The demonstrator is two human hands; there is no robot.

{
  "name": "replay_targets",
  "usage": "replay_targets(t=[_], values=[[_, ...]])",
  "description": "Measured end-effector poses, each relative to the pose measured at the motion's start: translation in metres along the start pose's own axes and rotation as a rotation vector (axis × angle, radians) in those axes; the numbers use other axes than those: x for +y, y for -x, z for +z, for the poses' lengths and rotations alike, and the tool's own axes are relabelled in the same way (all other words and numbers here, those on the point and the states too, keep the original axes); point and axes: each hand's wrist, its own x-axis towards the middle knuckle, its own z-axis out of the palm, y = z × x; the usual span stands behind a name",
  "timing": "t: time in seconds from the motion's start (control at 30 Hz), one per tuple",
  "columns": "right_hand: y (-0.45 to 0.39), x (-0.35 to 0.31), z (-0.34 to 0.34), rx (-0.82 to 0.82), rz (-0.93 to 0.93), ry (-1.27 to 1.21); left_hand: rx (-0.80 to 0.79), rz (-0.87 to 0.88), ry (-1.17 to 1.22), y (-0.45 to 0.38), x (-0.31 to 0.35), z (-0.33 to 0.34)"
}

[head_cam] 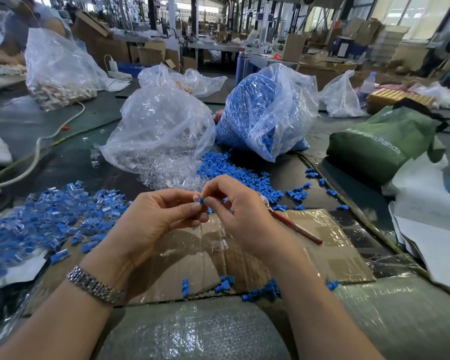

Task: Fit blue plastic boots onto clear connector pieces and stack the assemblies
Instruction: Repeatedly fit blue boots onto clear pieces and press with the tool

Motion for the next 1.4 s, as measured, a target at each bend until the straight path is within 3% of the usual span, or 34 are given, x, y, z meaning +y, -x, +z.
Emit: replay_targets(t=[0.3,0.43,0.5,0.6,0.67,0.73,0.8,0.9,1.27,1.33,1.4], values=[[0.002,0.000,0.001,-0.026,-0.001,0.045,-0.008,-0.043,-0.007,-0.001,-0.002,-0.002],[0.002,-0.002,-0.009,-0.029,0.090,-0.084,-0.054,-0.044,0.046,-0.001,-0.002,-0.003],[0.002,0.000,-0.020,0.059,0.164,-0.070,-0.047,-0.033,0.090,-0.002,-0.001,-0.003],[0.004,0.013,-0.037,0.163,0.425,0.321,-0.034,-0.020,0.126,-0.002,-0.001,-0.004],[0.010,0.022,-0.044,0.034,0.693,0.547,-0.029,-0.019,0.143,-0.002,-0.001,-0.004],[0.015,0.027,-0.048,-0.122,0.846,0.664,-0.022,-0.016,0.154,-0.002,-0.001,-0.004],[0.017,0.028,-0.048,-0.199,0.871,0.754,-0.020,-0.014,0.161,-0.002,-0.001,-0.004],[0.015,0.025,-0.045,-0.180,0.828,0.786,-0.024,-0.014,0.170,-0.002,-0.001,-0.005],[0.009,0.020,-0.049,-0.110,0.894,0.570,0.017,-0.024,0.282,-0.005,0.002,-0.010],[0.004,0.013,-0.053,-0.061,0.850,0.420,0.020,-0.023,0.307,-0.005,0.001,-0.012],[0.000,-0.001,-0.057,-0.022,0.772,0.113,0.026,-0.019,0.329,-0.006,0.000,-0.013]])
